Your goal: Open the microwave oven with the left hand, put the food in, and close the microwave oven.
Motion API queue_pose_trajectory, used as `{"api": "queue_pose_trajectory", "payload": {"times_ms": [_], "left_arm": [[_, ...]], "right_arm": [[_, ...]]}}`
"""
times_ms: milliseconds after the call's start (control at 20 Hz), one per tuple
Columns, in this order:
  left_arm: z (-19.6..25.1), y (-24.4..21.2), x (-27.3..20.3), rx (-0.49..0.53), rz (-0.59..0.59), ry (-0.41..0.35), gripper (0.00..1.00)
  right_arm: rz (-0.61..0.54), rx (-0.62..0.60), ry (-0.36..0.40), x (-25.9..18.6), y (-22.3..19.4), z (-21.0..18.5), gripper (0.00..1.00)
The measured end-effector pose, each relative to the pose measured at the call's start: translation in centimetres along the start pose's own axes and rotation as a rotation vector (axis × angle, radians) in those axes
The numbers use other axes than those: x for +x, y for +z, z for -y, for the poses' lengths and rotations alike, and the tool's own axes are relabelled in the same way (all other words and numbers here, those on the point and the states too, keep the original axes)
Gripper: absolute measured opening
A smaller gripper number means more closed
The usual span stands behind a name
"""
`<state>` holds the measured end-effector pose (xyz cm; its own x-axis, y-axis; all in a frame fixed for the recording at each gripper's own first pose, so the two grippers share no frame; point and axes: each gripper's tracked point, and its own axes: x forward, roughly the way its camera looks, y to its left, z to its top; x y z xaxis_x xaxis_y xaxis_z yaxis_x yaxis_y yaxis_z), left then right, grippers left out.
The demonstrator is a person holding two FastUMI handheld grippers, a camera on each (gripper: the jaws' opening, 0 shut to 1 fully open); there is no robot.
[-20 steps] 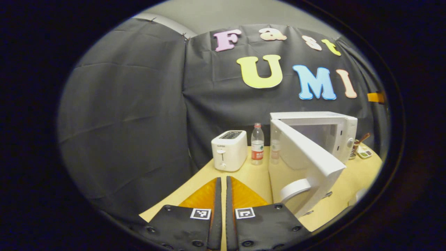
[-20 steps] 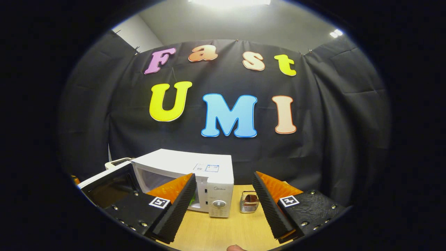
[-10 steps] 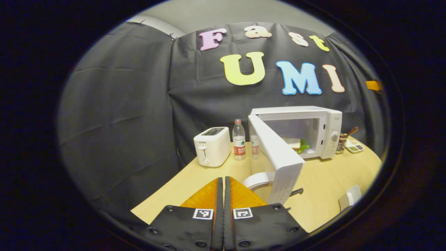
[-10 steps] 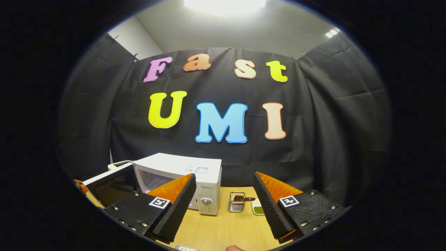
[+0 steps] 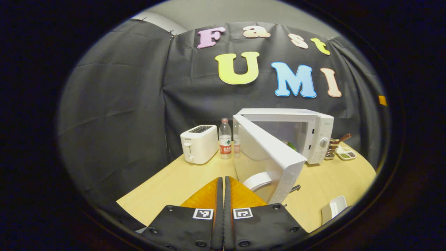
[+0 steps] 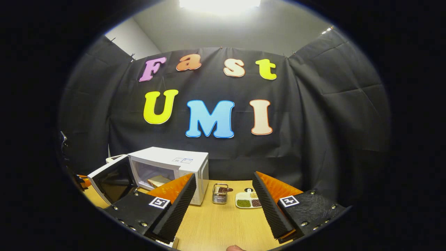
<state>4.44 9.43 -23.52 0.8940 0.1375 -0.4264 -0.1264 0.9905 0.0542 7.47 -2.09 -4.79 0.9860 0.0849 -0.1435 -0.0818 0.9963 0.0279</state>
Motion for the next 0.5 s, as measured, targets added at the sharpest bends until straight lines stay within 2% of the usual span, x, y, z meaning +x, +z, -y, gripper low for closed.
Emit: {"api": "queue_pose_trajectory", "payload": {"times_ms": [300, 500], "left_arm": [[5.0, 1.1, 1.9, 0.046, 0.001, -0.069, 0.07], [8.5, 2.0, 3.7, 0.049, 0.013, -0.162, 0.07]], "right_arm": [[0.012, -0.001, -0.020, -1.0, 0.3, 2.3, 0.98], [0.004, 0.009, -0.051, -0.9, 0.4, 2.5, 0.99]]}}
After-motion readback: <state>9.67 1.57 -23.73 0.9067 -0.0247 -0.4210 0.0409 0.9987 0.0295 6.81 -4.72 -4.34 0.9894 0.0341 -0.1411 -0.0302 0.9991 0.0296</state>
